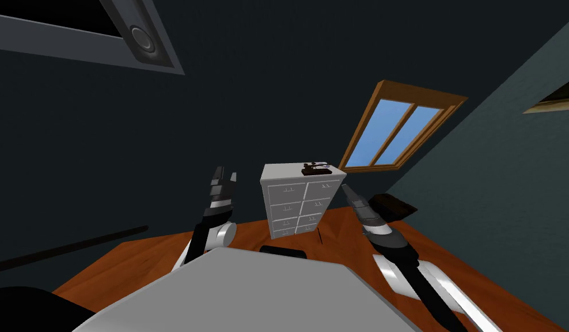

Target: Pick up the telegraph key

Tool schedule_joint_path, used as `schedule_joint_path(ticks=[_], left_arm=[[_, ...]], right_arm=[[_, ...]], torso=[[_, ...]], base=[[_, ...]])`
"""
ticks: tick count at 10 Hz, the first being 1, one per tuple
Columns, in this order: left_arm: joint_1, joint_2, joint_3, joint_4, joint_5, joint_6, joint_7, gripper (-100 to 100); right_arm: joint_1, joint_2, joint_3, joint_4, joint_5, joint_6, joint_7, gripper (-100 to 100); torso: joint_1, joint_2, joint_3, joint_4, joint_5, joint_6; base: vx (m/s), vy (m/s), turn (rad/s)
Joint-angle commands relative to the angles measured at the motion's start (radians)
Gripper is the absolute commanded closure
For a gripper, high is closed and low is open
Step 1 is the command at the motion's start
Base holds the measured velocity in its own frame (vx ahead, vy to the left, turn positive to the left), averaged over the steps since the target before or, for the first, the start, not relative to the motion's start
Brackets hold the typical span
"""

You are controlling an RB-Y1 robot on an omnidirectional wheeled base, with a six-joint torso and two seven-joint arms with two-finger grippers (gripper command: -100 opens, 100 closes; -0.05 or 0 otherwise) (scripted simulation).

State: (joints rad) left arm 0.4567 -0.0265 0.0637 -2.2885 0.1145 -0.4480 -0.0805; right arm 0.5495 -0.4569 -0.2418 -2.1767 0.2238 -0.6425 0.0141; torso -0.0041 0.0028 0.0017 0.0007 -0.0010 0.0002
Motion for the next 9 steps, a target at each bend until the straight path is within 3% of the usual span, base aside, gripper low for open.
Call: schedule_joint_path(ticks=[1, 2, 3, 4, 5, 6, 7, 8, 9], left_arm=[[0.000, 0.000, 0.000, 0.000, 0.000, 0.000, 0.000, 0], [0.000, 0.000, 0.000, 0.000, 0.000, 0.000, 0.000, 0], [0.000, 0.000, 0.000, 0.000, 0.000, 0.000, 0.000, 0], [0.000, 0.000, 0.000, 0.000, 0.000, 0.000, 0.000, 0], [0.000, 0.000, 0.000, 0.000, 0.000, 0.000, 0.000, 0], [0.000, 0.000, 0.000, 0.000, 0.000, 0.000, 0.000, 0], [0.000, 0.000, 0.000, 0.000, 0.000, 0.000, 0.000, 0], [0.000, 0.000, 0.000, 0.000, 0.000, 0.000, 0.000, 0], [0.000, 0.000, 0.000, 0.000, 0.000, 0.000, 0.000, 0]], right_arm=[[0.005, -0.037, -0.019, 0.007, 0.011, -0.009, -0.005, -100], [0.013, -0.073, -0.056, 0.023, 0.034, -0.025, -0.014, -100], [0.013, -0.093, -0.056, 0.023, 0.034, -0.025, -0.014, -100], [0.022, -0.129, -0.095, 0.039, 0.058, -0.042, -0.023, -100], [0.022, -0.152, -0.095, 0.039, 0.058, -0.042, -0.023, -100], [0.031, -0.185, -0.134, 0.056, 0.083, -0.059, -0.032, -100], [0.031, -0.213, -0.134, 0.056, 0.083, -0.059, -0.032, -100], [0.041, -0.245, -0.173, 0.073, 0.109, -0.076, -0.041, -100], [0.041, -0.276, -0.173, 0.073, 0.109, -0.076, -0.041, -100]], torso=[[0.000, 0.000, 0.000, 0.000, 0.000, 0.000], [0.001, 0.000, 0.000, 0.000, 0.000, 0.000], [0.001, 0.000, 0.000, 0.000, 0.000, 0.000], [0.002, -0.001, 0.000, 0.000, 0.000, 0.000], [0.001, -0.001, 0.000, 0.000, 0.000, 0.000], [0.001, -0.001, 0.000, 0.000, 0.000, 0.000], [0.001, -0.001, 0.000, 0.000, 0.000, 0.000], [0.001, -0.001, -0.001, 0.000, 0.000, 0.000], [0.001, -0.001, 0.000, 0.000, 0.000, 0.000]], base=[[-0.031, -0.038, -0.025], [-0.030, -0.042, -0.041], [-0.023, -0.035, -0.026], [-0.026, -0.053, -0.047], [-0.027, -0.042, -0.023], [-0.031, -0.048, -0.041], [-0.021, -0.045, -0.018], [-0.025, -0.052, -0.024], [-0.025, -0.040, -0.018]])
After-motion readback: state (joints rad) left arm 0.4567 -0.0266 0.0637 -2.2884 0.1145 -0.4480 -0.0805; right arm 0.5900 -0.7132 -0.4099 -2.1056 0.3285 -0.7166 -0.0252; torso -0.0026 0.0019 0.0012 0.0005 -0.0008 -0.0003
